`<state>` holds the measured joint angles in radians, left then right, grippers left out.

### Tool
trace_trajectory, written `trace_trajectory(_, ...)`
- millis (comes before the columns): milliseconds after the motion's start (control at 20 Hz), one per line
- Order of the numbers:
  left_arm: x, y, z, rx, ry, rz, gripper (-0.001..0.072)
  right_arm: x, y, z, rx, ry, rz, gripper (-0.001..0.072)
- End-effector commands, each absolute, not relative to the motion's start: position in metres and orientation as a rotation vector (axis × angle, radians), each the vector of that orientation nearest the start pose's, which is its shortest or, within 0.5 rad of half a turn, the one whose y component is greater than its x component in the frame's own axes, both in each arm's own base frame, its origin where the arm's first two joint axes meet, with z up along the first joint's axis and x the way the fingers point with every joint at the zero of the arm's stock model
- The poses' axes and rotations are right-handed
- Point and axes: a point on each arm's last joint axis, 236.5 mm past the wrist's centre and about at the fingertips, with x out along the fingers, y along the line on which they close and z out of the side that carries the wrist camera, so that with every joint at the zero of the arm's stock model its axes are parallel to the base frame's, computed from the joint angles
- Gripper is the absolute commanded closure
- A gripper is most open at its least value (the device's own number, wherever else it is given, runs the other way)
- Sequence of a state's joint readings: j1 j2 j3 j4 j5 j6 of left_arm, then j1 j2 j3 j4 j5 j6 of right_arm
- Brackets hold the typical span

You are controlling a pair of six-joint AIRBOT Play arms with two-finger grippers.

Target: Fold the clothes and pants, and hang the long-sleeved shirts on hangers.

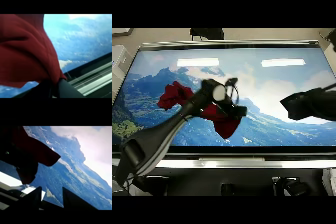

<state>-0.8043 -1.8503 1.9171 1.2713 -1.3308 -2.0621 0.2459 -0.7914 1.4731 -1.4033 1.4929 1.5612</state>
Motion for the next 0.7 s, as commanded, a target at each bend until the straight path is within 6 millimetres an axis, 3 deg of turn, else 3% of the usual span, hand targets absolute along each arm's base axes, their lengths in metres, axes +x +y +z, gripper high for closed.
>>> trace_trajectory(0,0.271,-0.469,-0.022,-0.086,1.538,-0.570,0.0687,0.248,0.096,0.279,-0.042,0.757,0.366,0.0394)
trace_trajectory(50,0.269,-0.468,-0.023,-0.083,1.546,-0.569,0.0643,0.249,0.098,0.285,-0.018,0.732,0.369,0.0394)
trace_trajectory(100,0.272,-0.465,-0.018,-0.083,1.543,-0.569,0.0498,0.251,0.100,0.289,0.044,0.723,0.354,0.0383)
trace_trajectory(150,0.278,-0.457,-0.010,-0.085,1.535,-0.564,0.0348,0.255,0.100,0.290,0.132,0.728,0.313,0.0329)
trace_trajectory(200,0.290,-0.444,0.001,-0.079,1.513,-0.553,0.0298,0.261,0.099,0.287,0.188,0.745,0.281,0.0247)
trace_trajectory(300,0.322,-0.402,0.029,-0.054,1.447,-0.499,0.0298,0.278,0.104,0.266,0.236,0.828,0.246,0.0246)
trace_trajectory(450,0.365,-0.315,0.080,-0.025,1.359,-0.389,0.0298,0.319,0.138,0.244,0.294,0.894,0.324,0.0210)
trace_trajectory(550,0.381,-0.255,0.115,-0.042,1.317,-0.331,0.0298,0.351,0.149,0.228,0.251,0.928,0.345,0.0174)
trace_trajectory(650,0.391,-0.197,0.146,-0.087,1.273,-0.264,0.0298,0.373,0.158,0.197,0.230,1.027,0.440,0.0154)
